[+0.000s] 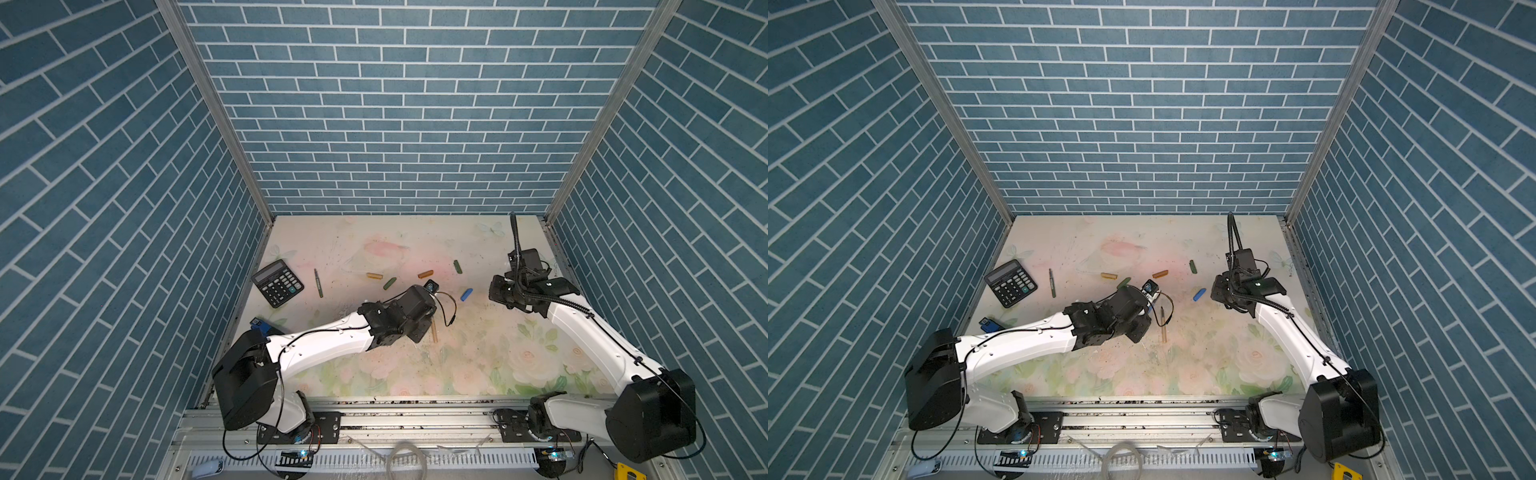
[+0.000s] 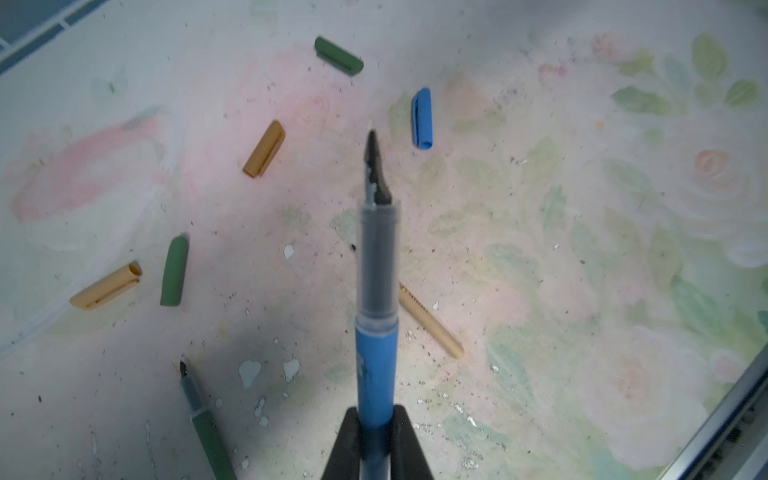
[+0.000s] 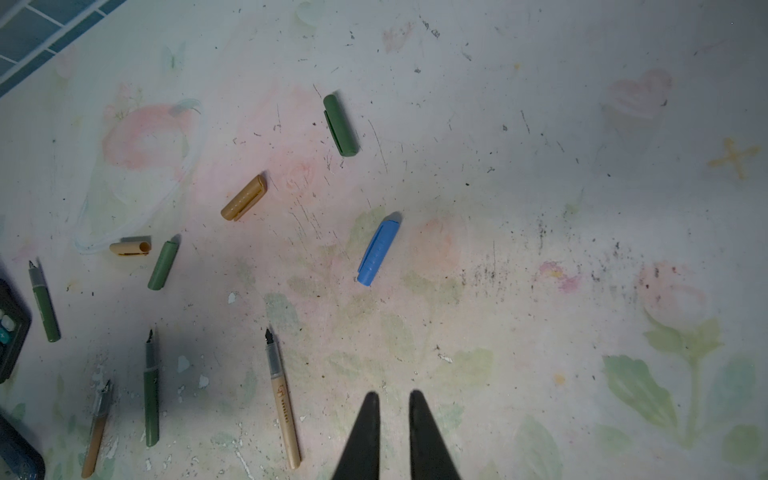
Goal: Insert the pens into the pen caps
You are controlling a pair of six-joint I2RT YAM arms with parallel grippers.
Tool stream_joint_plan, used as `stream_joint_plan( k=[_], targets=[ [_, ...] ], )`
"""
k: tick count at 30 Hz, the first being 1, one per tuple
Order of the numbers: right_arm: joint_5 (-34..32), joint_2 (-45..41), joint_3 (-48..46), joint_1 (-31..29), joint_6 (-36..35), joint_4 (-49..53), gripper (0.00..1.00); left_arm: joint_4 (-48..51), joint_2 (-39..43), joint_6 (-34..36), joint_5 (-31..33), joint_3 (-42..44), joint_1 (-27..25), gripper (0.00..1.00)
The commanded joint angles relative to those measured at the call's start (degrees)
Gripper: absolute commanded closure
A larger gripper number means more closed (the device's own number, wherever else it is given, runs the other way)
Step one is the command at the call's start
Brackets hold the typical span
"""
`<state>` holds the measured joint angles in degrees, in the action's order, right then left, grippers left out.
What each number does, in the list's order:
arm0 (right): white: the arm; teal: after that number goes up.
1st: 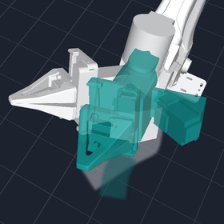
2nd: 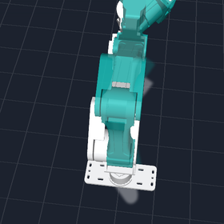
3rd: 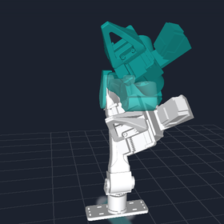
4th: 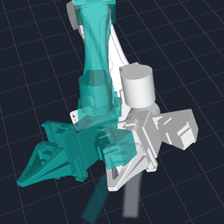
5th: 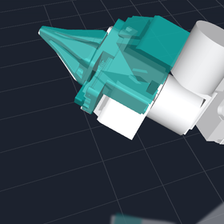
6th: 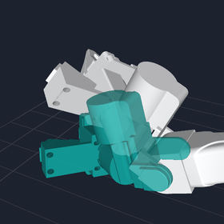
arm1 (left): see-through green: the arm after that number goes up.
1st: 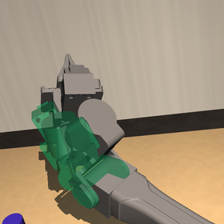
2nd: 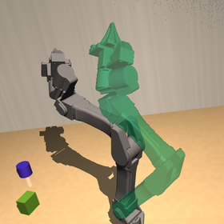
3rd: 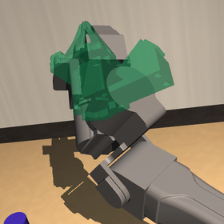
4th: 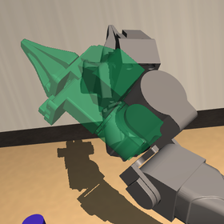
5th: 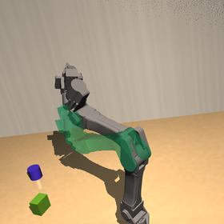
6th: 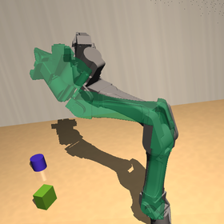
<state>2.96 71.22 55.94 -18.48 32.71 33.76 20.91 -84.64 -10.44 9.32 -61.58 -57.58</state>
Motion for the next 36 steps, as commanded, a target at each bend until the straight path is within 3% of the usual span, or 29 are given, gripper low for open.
stream_joint_plan(
  k=[1,6,11,15,20,36],
  targets=[
    [-0.85,-1.44,3.35,-0.16,-1.79,-0.15,0.82,0.17,0.71,4.2,-1.53,-4.75,1.76,1.0],
    [-2.17,-1.93,3.52,-0.15,-2.19,-2.35,0.81,-5.2,0.66,6.26,-4.55,-5.79,5.36,1.0],
    [1.68,-1.52,4.29,-0.24,-2.85,-3.92,0.76,-14.88,3.08,3.78,-14.3,0.26,10.32,1.0],
    [17.14,-1.69,5.01,-0.48,-4.12,-9.21,0.72,-17.14,4.26,3.36,-17.08,2.04,11.77,1.0],
    [22.83,-2.77,4.13,-3.25,-2.13,-19.77,0.62,-17.27,3.7,1.92,-19.89,1.6,11.79,1.0],
    [26.74,0.86,5.41,-11.98,-2.85,-27.14,0.58,-19.49,2.3,-4.96,-27.5,1.03,15.39,1.0]
  ],
)
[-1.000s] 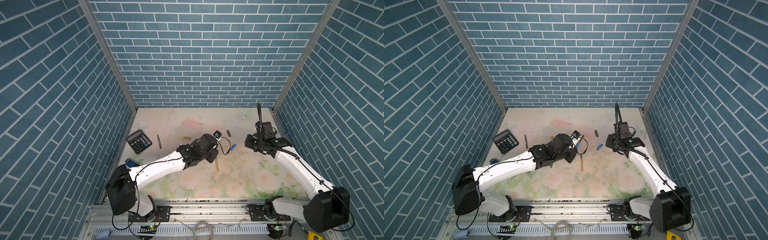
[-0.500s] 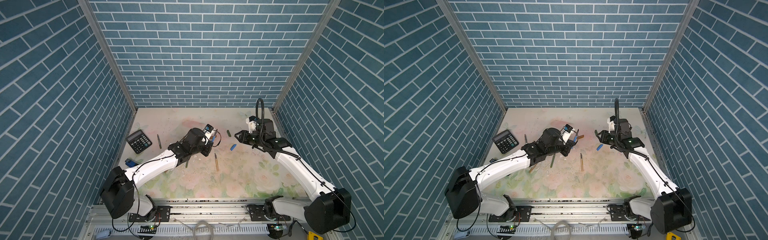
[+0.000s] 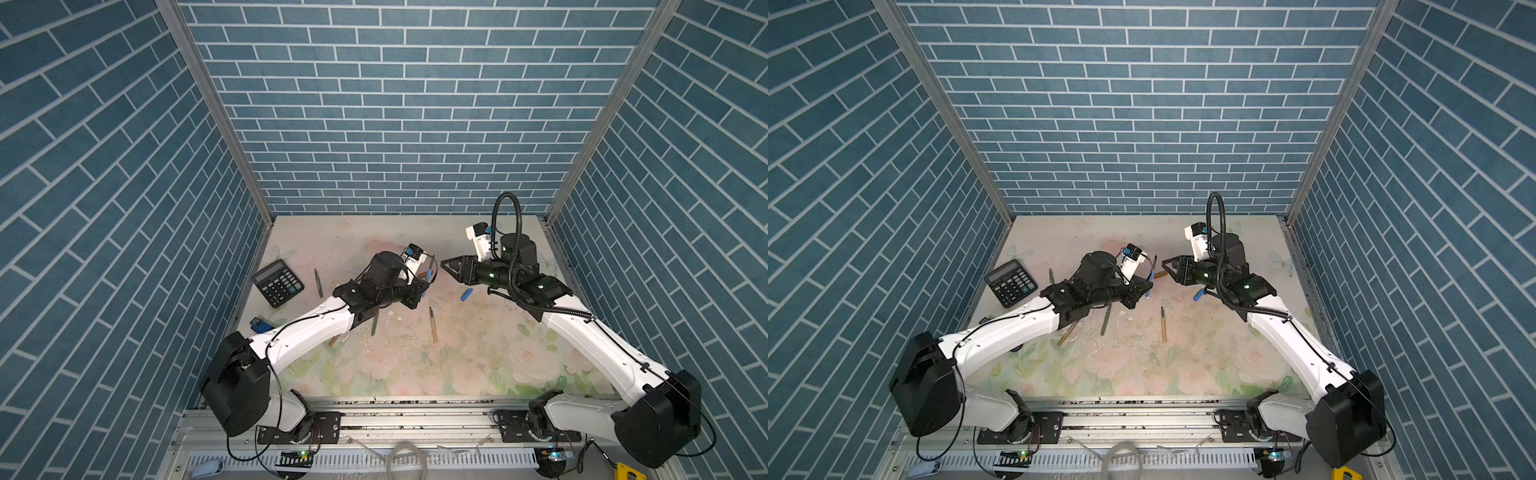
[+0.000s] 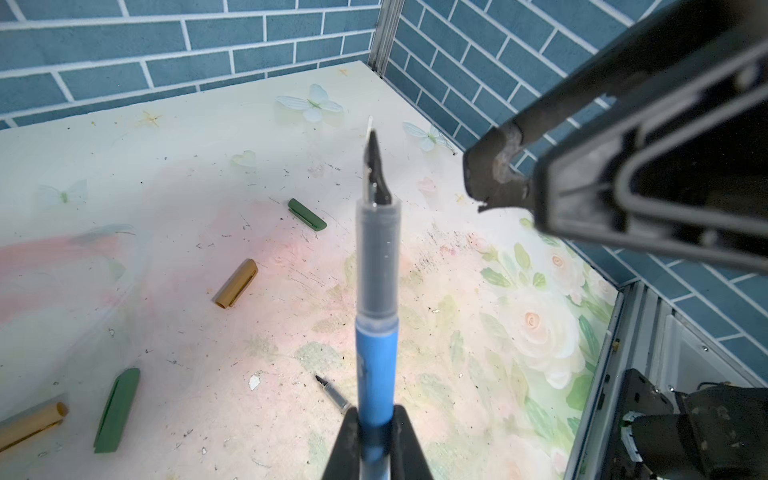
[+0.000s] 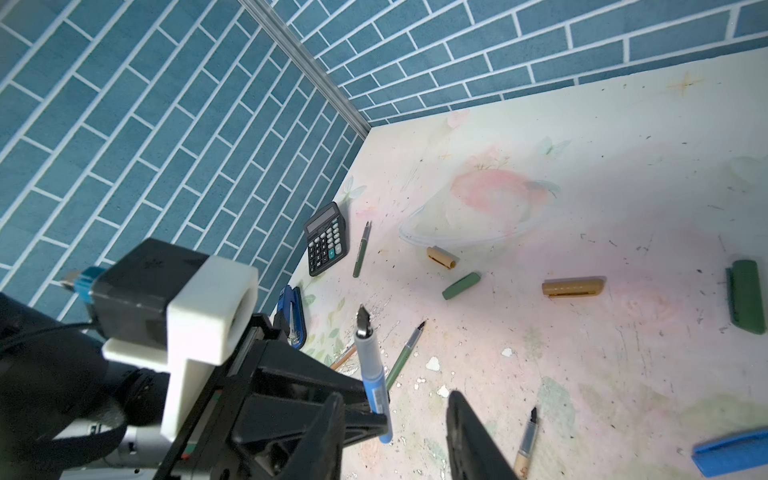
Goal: Insert the pens into the pen caps
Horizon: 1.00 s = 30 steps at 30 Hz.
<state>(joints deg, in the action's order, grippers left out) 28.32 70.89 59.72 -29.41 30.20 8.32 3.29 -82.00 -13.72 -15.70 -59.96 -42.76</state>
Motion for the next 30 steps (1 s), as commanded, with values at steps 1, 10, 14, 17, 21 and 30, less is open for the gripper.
stream_joint_plan(
  k=[1,10,14,17,21,30],
  targets=[
    [1.4,1.73,1.71,-1.38,-0.16,-2.12,0.58,-1.97,-0.36,-1.59,-2.81,-0.59,0.53,1.0],
    [1.87,7.27,4.18,-4.69,1.32,-5.54,0.7,-2.15,-0.4,-1.75,-3.77,-0.5,0.58,1.0],
    [0.82,7.69,4.36,-5.3,2.05,-5.72,0.87,-2.26,0.01,-1.66,-3.32,-0.24,0.58,1.0],
    [0.26,7.42,4.03,-5.46,1.97,-5.51,0.94,-2.39,0.0,-1.89,-3.76,-0.33,0.58,1.0],
    [-0.62,7.11,3.23,-5.57,1.97,-5.33,0.97,-2.32,0.15,-1.67,-3.67,-0.24,0.58,1.0],
    [-4.37,4.89,3.4,-5.65,1.89,-4.23,1.0,-4.55,0.64,-1.97,-3.52,1.46,0.58,0.53]
  ],
)
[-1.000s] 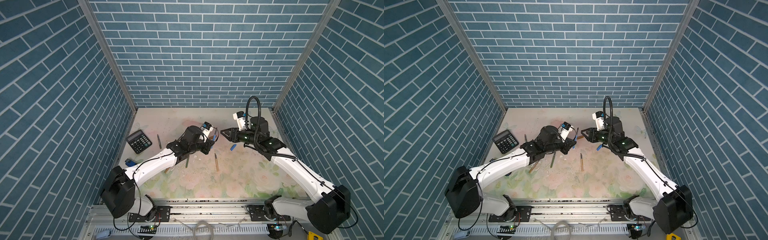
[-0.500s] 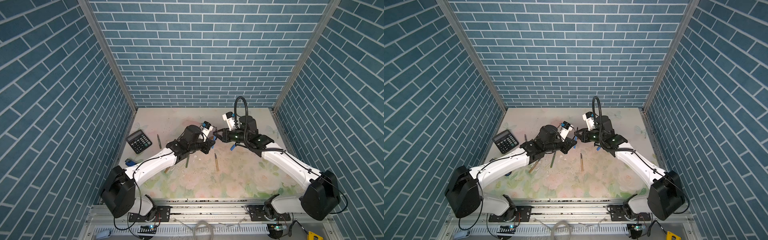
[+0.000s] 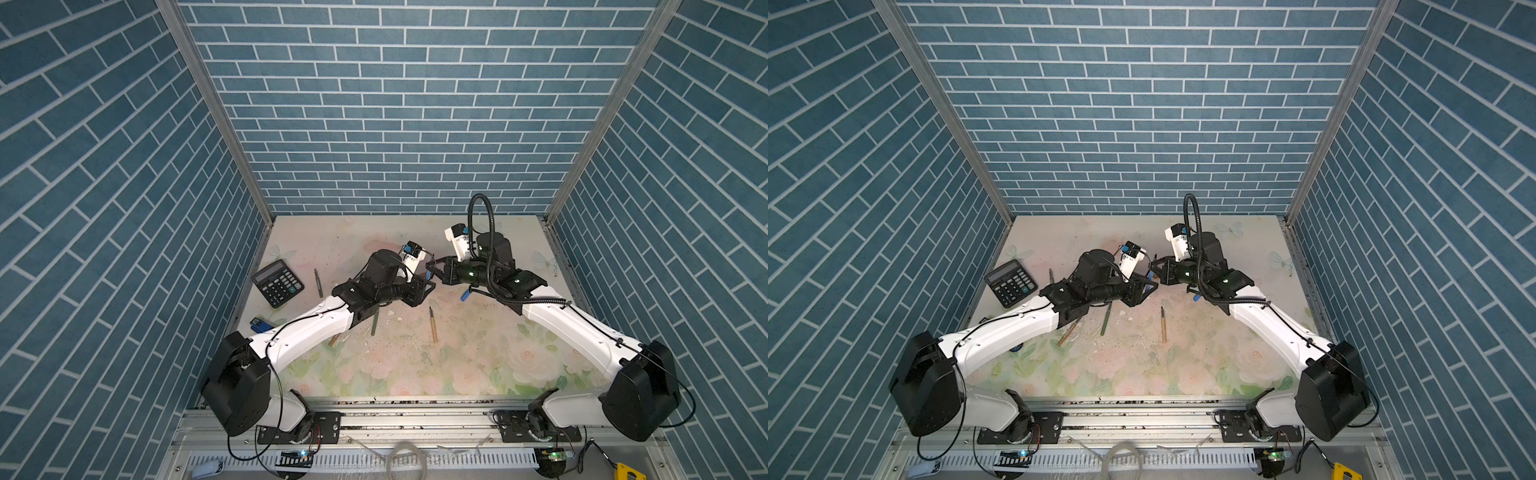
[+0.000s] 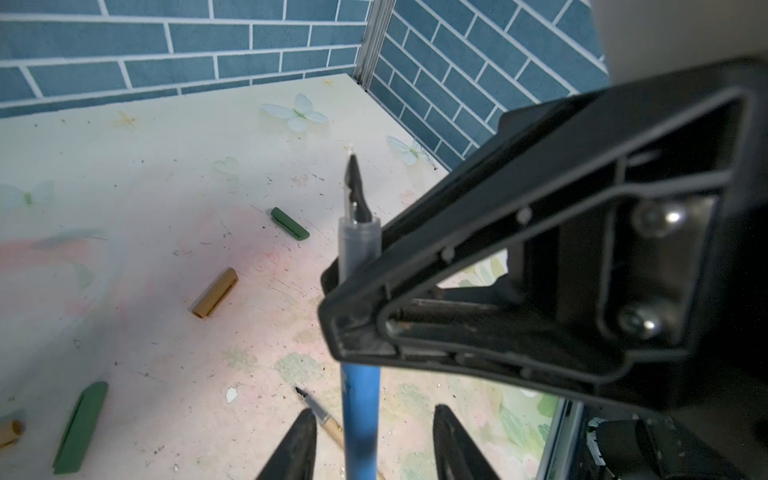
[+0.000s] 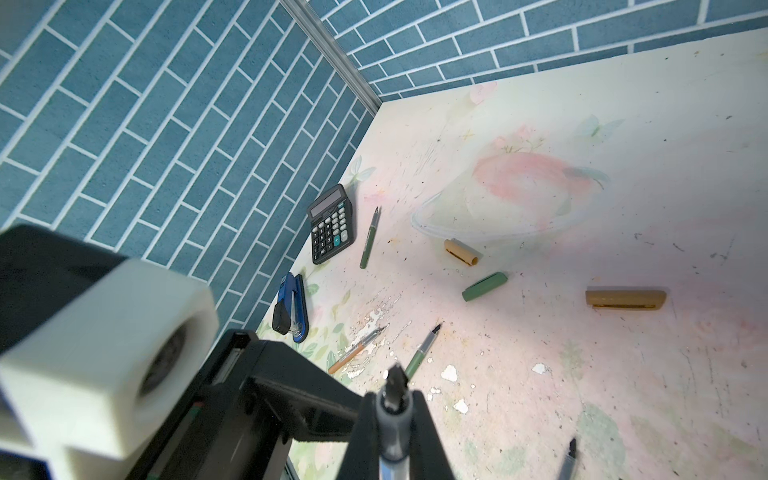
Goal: Insert the pens into the pen caps
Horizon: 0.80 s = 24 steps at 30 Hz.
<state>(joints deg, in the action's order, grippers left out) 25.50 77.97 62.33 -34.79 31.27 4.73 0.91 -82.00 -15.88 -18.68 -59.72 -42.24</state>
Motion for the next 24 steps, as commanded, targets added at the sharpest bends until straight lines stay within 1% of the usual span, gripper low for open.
stream_joint_plan(
  k=[1,2,7,9,10,11,14,20,24],
  targets=[
    [-1.36,-2.21,0.99,-0.21,0.81,-0.37,1.0,-2.58,0.46,-0.38,0.32,1.44,0.04,0.55],
    [-1.11,-2.13,1.19,-0.27,0.82,0.07,1.0,-2.97,0.32,-0.86,1.13,1.7,0.05,0.57],
    [-1.33,-2.74,0.42,-0.28,1.41,-0.28,1.0,-8.81,0.23,-1.49,-0.88,4.57,0.0,0.61],
    [-1.07,-2.74,0.29,-0.28,1.43,-0.29,1.0,-11.05,0.67,-2.03,-1.32,5.71,0.05,0.67],
    [-1.06,-2.74,0.18,-0.28,1.53,-0.34,1.0,-11.55,0.86,-1.97,-1.43,6.0,0.05,0.71],
    [-1.06,-2.74,0.12,-0.27,1.67,-0.5,1.0,-11.61,0.92,-1.86,-1.45,6.06,0.06,0.75],
    [-0.37,-2.59,-0.41,-0.22,2.46,-1.39,1.0,-11.09,1.22,-1.5,-1.32,5.85,0.05,0.79],
    [-0.02,-1.95,-0.6,-0.28,2.75,-1.48,1.0,-11.53,1.82,-1.44,-1.1,6.2,0.05,0.79],
    [0.07,-2.17,-0.6,-0.28,3.01,-1.57,1.0,-10.95,1.84,-1.19,-0.76,5.94,0.05,0.89]
  ],
)
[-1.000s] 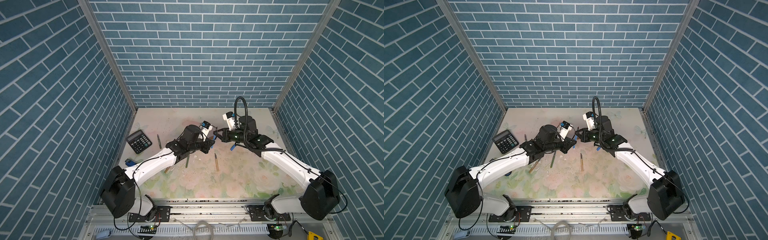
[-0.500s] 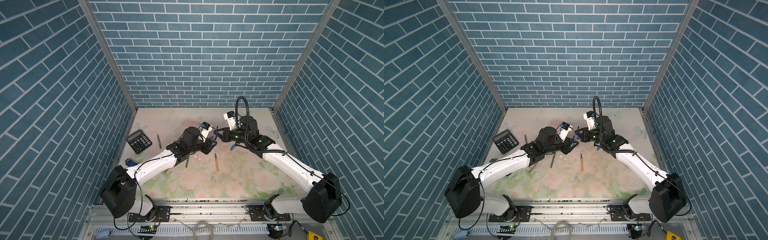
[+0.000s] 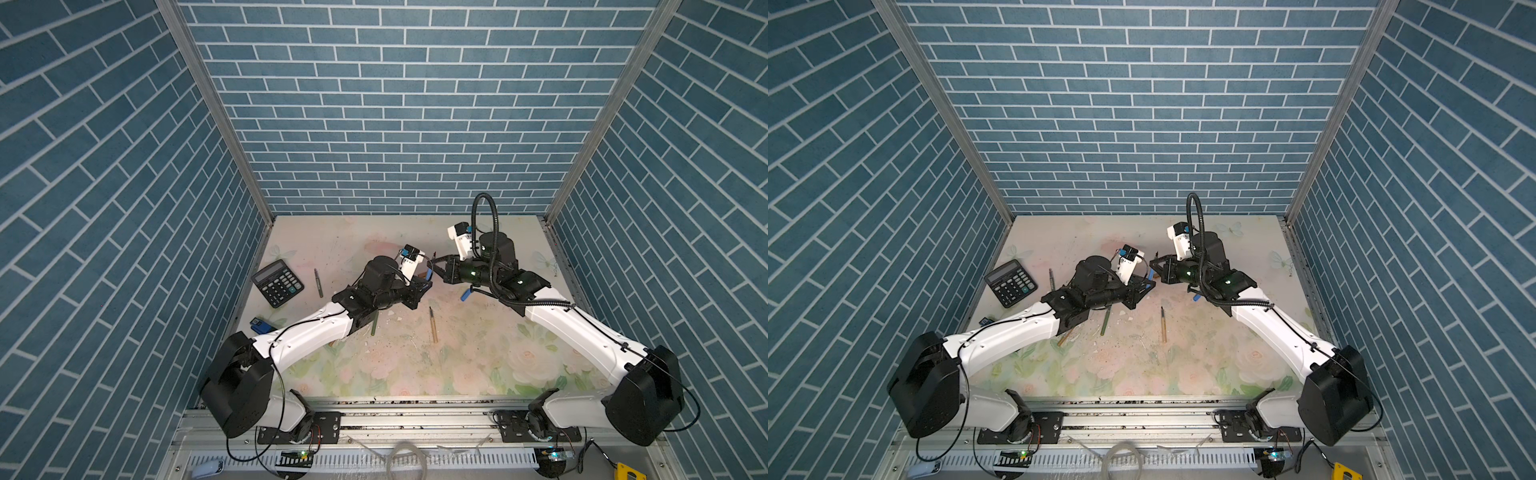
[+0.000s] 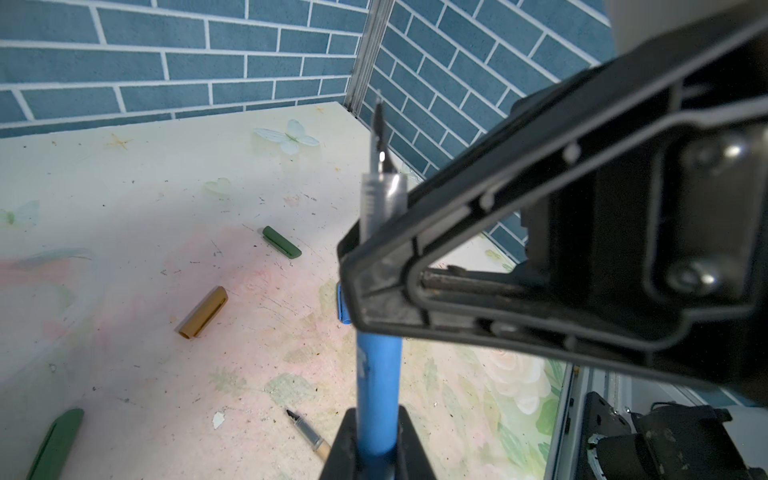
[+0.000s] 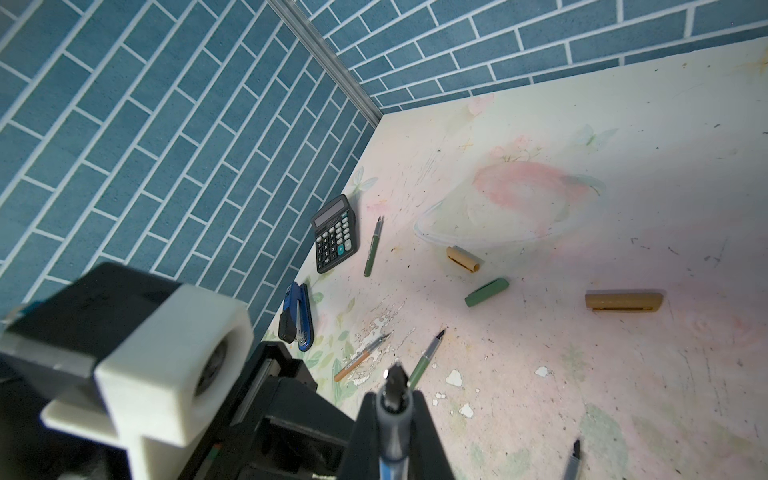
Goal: Insert the pens into the pen caps
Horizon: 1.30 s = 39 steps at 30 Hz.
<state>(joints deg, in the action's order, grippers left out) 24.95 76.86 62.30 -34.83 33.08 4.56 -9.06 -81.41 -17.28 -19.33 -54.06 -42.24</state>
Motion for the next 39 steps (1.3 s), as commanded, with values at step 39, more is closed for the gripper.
stream_joint_plan(
  k=[39],
  targets=[
    [-23.33,23.0,13.65,13.19,8.06,36.22,0.69,4.21,10.14,-2.16,9.93,-0.63,0.04,1.0]
  ],
)
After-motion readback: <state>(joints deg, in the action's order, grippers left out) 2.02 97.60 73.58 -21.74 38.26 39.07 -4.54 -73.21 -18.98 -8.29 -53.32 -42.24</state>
